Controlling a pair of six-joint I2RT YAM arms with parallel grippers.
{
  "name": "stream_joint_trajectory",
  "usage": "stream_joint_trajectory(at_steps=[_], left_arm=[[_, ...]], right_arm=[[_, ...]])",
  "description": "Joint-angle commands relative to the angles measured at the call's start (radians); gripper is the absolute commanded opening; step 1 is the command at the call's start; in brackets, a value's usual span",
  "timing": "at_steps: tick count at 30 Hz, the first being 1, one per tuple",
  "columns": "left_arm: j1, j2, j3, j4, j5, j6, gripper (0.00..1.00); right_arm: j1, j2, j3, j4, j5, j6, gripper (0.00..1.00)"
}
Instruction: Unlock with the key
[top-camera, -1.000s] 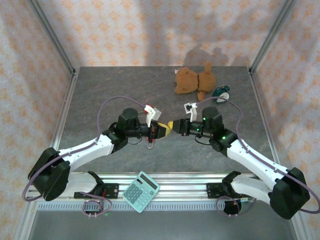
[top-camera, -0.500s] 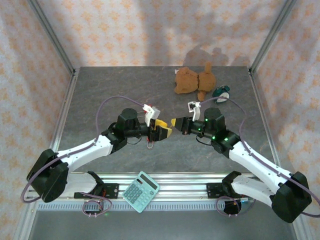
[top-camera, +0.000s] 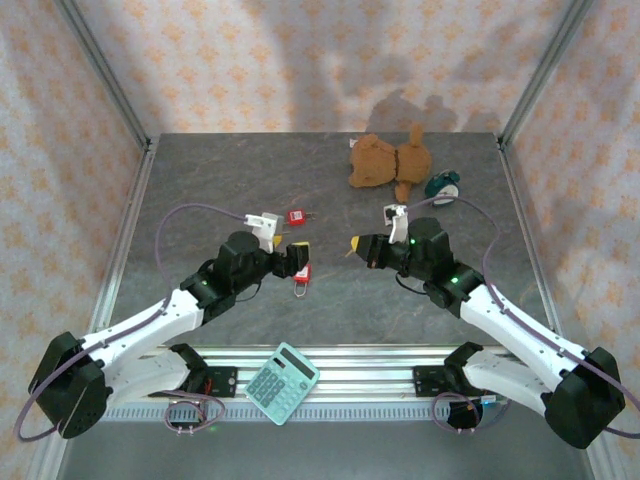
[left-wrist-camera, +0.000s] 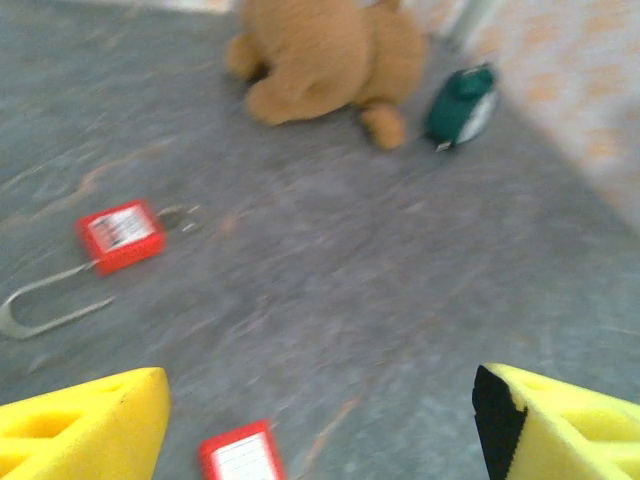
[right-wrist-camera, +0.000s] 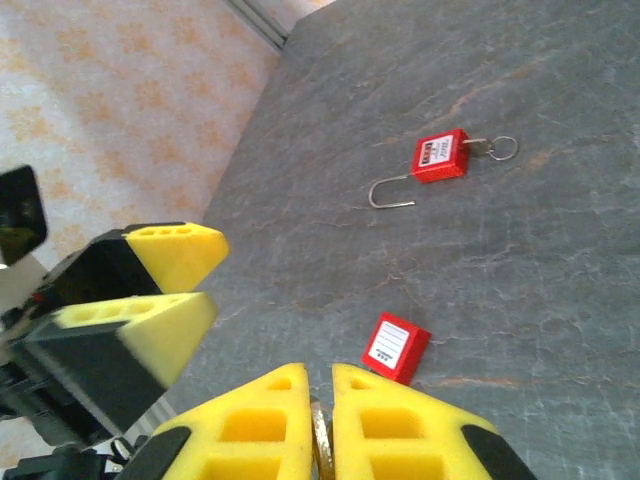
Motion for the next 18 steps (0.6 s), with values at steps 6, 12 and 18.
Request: stream_joint_trajectory(at_steps=[6,12,18], left_arm=[[0.007,0.189,0.054,-0.200,-0.117,-0.077,0.78],[0.004,0.365,0.185,-0.345,-0.094,-0.091,0.74],[-0.032,0.527,0.421,-0.639,-0.192,-0.098,0.65]], right_arm=[[0.003,-0.046,-0.025,-0.091,0.071,-0.033,0.10],[0.003,-0.046,-0.027,-0.101,0.083,-0.041,0.10],[0.002,-0.042,-0.025,-0.103,0.090,-0.053,0.10]])
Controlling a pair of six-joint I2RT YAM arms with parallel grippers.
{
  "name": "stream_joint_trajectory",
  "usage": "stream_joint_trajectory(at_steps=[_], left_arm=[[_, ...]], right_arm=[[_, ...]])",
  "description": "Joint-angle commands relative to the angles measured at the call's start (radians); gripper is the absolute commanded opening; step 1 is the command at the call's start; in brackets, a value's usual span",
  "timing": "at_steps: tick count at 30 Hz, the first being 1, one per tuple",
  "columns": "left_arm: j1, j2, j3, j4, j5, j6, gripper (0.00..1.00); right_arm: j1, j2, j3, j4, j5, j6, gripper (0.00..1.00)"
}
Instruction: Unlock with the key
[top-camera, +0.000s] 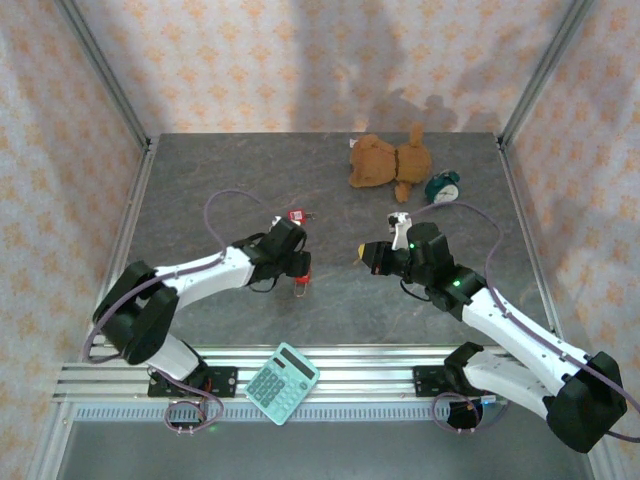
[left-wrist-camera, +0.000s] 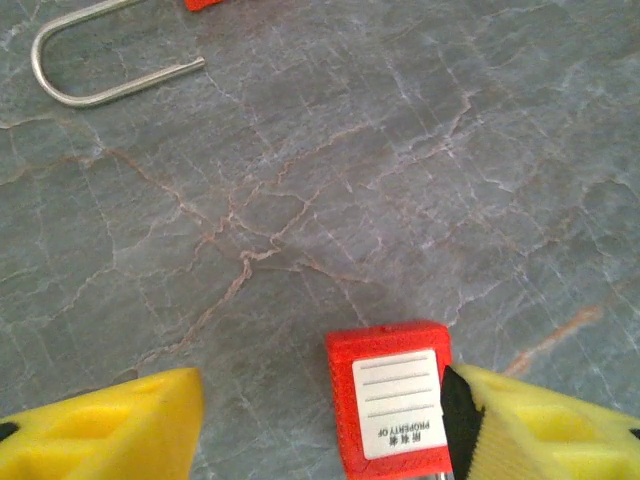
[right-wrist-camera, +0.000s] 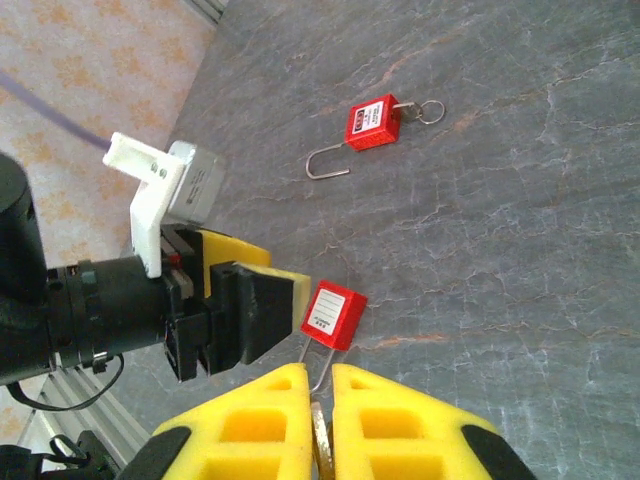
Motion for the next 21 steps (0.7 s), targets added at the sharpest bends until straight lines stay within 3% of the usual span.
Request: stream_joint_trajectory(at_steps=[1,6,8,11,13,16,21], left_arm=[[-0.018,0.034,0.118,-0.246,-0.107,-0.011,0.64],[-0.021,-0.010,0.233,-0.410,-0.295,-0.052,0.55],[-0.019,-0.108,0.199,-0.357,-0.343,-0.053,0.50],[-0.011,-0.298,0.061,-0.153,-0.384,-0.093,0.42],[0.035,-0.406,-0.036,-0.030,-0.344,-0.180,0.41],[0.162,-0.493,-0.127,0.044,-0.221,-0.318,0.27],[0.336,-0.483,-0.169,0.048,0.002,-0.354,0.27]], right_arm=[[0.002,-0.018,-0.005,-0.004,0.027,-0.024,0.10],[0.003,-0.025,-0.006,-0.015,0.038,-0.036,0.10],[0.002,-0.030,-0.003,-0.023,0.041,-0.041,0.10],[0.002,-0.039,-0.001,-0.027,0.047,-0.050,0.10],[0.002,-0.042,-0.002,-0.024,0.048,-0.056,0.10],[0.003,-0.035,0.006,-0.028,0.042,-0.071,0.10],[0.002,-0.030,0.028,-0.050,0.035,-0.092,0.10]])
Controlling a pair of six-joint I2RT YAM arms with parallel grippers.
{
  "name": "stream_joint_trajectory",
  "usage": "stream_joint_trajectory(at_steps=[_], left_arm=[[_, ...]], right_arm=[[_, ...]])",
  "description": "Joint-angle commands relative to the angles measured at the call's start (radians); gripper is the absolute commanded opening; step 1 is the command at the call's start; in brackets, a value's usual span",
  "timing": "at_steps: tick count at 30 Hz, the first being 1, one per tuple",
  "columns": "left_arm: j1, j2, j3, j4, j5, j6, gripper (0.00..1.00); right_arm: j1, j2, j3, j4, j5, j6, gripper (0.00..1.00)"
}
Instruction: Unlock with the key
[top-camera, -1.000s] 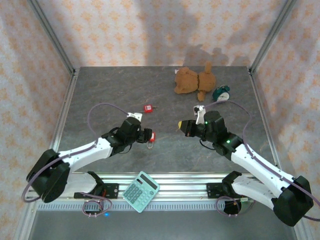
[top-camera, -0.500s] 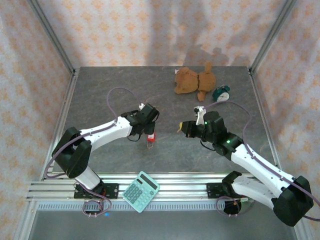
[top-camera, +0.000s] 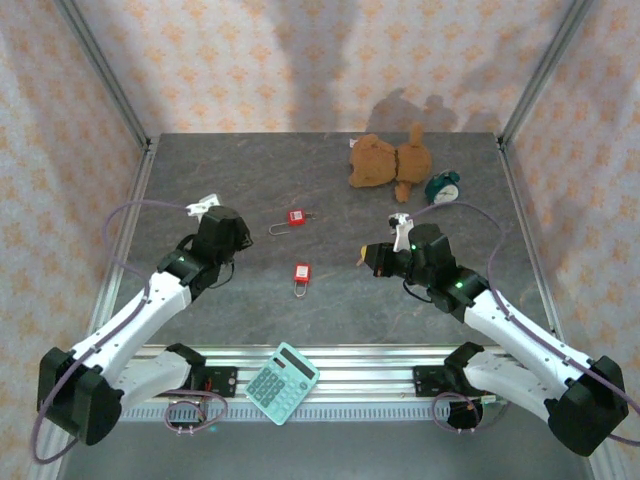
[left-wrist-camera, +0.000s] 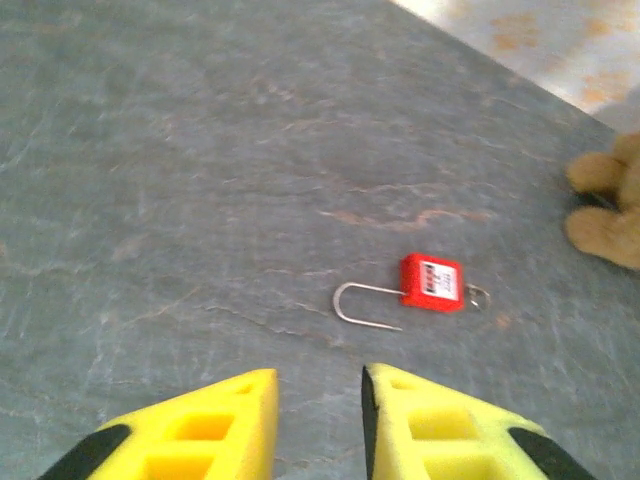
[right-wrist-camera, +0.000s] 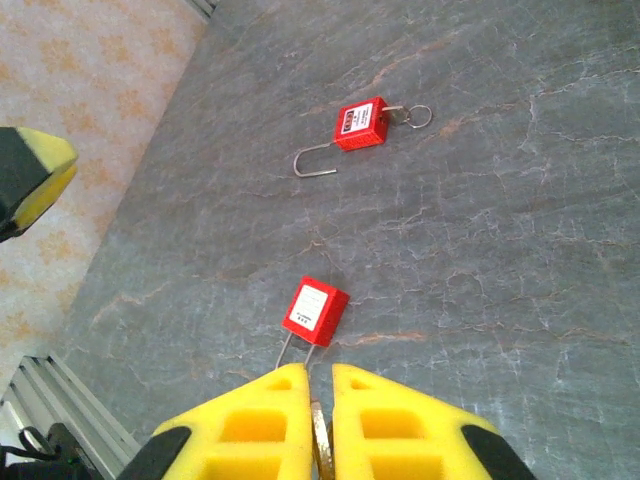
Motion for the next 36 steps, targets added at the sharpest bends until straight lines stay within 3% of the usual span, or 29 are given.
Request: stream_joint_trajectory(at_steps=[1,5,9,14,20,30,36], left_arm=[[0.071,0.024,-0.039,0.063,0.166,-0.088,0.27],[0.094,0.091,-0.006,0.046,0.246,-0.062,0.26],[0.086,0.195,0.115,-0.102,0.283,-0.004,0.36],[-0.011,0.341,0.330,-0.414,0.200,0.109,0.50],[-0.111,0.539,0.519,-0.632,0.190,0.146,0.50],[-0.256,0.778,0.728,-0.754,0.271,0.168,0.52],[-0.284,0.861,0.754,-0.763,0.314,0.129,0.57]], right_arm=[[0.002,-0.011,0.029,-0.016,0.017,-0.034,0.10],[0.002,-0.032,0.022,-0.023,0.027,-0.038,0.10],[0.002,-0.042,0.015,-0.029,0.034,-0.042,0.10],[0.002,-0.038,0.019,-0.027,0.047,-0.044,0.10],[0.002,-0.044,0.024,-0.044,0.063,-0.052,0.10],[0.003,-0.047,-0.004,-0.021,0.060,-0.056,0.10],[0.003,-0.054,-0.008,-0.020,0.054,-0.058,0.10]])
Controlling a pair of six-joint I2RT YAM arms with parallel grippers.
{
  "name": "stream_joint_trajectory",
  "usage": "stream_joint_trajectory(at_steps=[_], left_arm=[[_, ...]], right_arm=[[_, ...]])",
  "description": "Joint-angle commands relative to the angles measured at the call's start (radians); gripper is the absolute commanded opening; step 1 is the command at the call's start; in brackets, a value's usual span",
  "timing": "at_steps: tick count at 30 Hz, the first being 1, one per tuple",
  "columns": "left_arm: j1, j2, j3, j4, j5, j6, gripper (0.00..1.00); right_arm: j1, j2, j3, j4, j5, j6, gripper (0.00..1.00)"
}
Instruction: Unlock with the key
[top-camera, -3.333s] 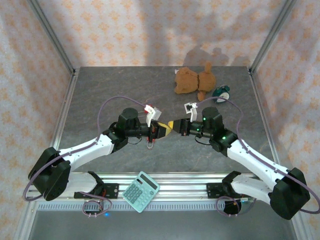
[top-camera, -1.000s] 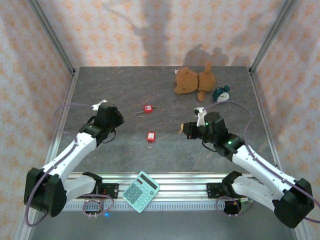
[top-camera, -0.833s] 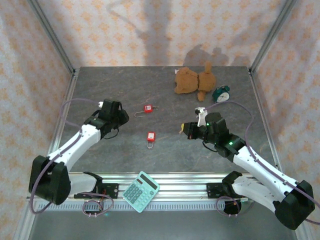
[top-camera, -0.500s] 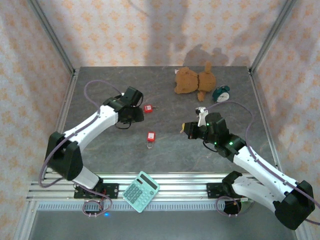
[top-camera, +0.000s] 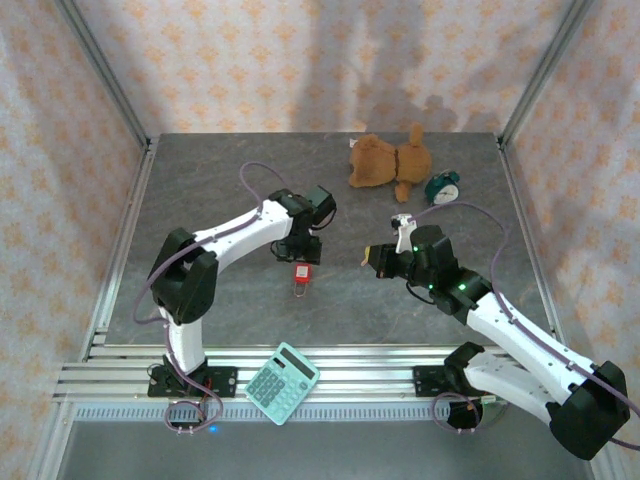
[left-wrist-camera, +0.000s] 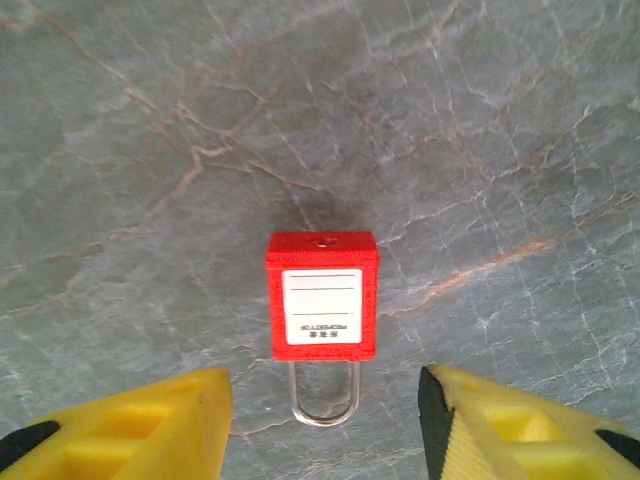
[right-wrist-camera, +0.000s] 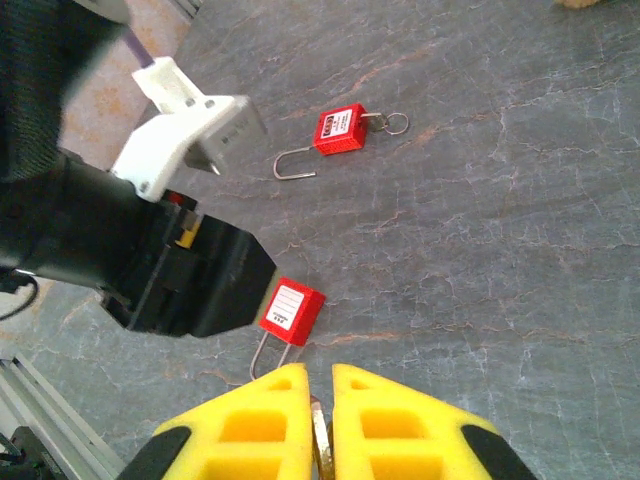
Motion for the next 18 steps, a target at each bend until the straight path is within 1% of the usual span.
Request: stream_joint_trajectory(at_steps=[1,7,11,18], left_arm=[[0.003,0.051,0.027,-0.071,0.028,-0.021,0.58],[-0.011,0.118,0.061,-0.095,0.033,-0.018,0.62],[-0.012,0.149,0.059,-0.098,0.052,-0.008,0.63],[-0.012,0.161,0.030,-0.096,0.033,0.000,0.62]], right_arm=[[0.002,-0.028,-0.008,0.015,0.013,-0.020,0.10],[0.003,-0.030,-0.015,0.026,0.006,-0.018,0.10],[0.002,-0.030,-0.014,0.026,0.005,-0.020,0.10],[0.002,-0.029,-0.018,0.033,0.003,-0.020,0.10]])
